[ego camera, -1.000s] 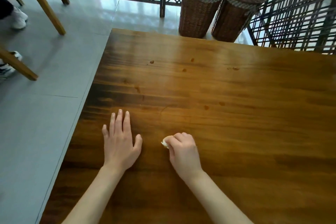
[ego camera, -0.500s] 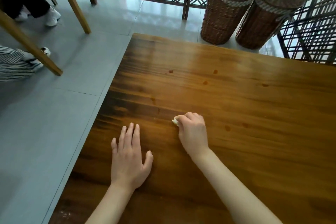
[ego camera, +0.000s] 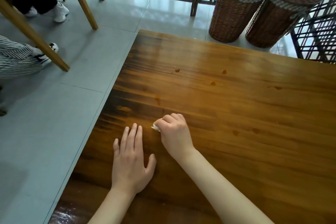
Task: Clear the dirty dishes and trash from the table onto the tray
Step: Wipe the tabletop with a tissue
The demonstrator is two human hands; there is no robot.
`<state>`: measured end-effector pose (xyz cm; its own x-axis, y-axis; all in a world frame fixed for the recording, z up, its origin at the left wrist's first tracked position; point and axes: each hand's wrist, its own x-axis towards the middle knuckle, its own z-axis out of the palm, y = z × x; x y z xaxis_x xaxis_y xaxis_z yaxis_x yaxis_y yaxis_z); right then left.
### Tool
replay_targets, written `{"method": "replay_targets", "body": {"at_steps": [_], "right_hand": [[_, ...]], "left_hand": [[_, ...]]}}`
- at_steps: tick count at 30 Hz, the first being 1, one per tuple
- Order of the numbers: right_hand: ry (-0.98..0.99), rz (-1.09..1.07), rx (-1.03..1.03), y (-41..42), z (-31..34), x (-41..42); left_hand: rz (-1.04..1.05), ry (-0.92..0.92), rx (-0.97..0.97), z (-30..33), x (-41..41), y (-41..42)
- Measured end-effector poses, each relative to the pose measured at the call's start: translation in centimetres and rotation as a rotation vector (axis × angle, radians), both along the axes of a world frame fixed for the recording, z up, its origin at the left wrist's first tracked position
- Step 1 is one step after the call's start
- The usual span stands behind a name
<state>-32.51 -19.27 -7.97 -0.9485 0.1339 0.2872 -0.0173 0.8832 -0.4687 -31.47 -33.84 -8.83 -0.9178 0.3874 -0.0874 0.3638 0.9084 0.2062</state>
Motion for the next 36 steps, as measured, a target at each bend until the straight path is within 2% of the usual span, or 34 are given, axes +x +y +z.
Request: {"method": "replay_targets", "body": {"at_steps": [6, 10, 12, 15, 20, 27, 33, 36], "right_hand": [[0.006, 0.053, 0.031, 0.0, -0.6, -1.8], [-0.033, -0.227, 0.010, 3.2, -0.3, -5.4], [-0.065, -0.284, -0.004, 4.4, -0.1, -6.8], [-0.044, -0.205, 0.016, 3.5, -0.4, -6.6], [-0.004, 0.140, 0.085, 1.3, -0.8, -5.4], [-0.083, -0.131, 0.004, 3.1, 0.1, -9.3], [-0.076, -0.015, -0.114, 1.5, 0.3, -11.3], [-0.057, 0.095, -0.068, 0.6, 0.2, -11.8]], "left_hand": [[0.000, 0.009, 0.016, -0.1, 0.0, 0.0], [-0.006, 0.023, 0.008, -0.2, 0.1, 0.2], [-0.008, 0.036, 0.007, -0.2, 0.1, 0.2], [-0.013, 0.049, 0.003, -0.5, -0.1, 0.0], [-0.003, 0.055, 0.010, -0.5, -0.1, 0.1], [0.009, 0.107, 0.034, -0.3, -1.9, 1.1], [0.133, 0.044, 0.039, -0.1, -7.4, 3.4], [0.169, 0.022, 0.027, -0.8, -8.2, 3.4]]}}
